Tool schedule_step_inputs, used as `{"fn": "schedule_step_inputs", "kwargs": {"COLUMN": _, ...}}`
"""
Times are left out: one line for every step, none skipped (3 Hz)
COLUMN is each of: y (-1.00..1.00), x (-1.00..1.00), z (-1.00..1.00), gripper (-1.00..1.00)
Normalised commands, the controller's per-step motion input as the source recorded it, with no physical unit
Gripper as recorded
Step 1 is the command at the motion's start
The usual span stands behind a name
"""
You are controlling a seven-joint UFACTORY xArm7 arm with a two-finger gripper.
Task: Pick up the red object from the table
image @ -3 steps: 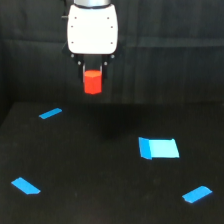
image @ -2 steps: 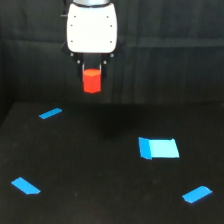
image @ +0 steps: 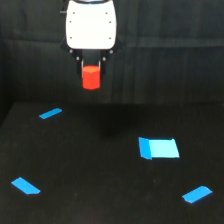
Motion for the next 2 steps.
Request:
{"fn": "schedule_step_inputs", "kwargs": {"y": 0.01, "x": -0.01, "z": 0.13, "gripper": -0.92}}
{"fn": "schedule_step_inputs", "kwargs": {"y": 0.05, "x": 0.01, "z": 0.13, "gripper": -0.9}}
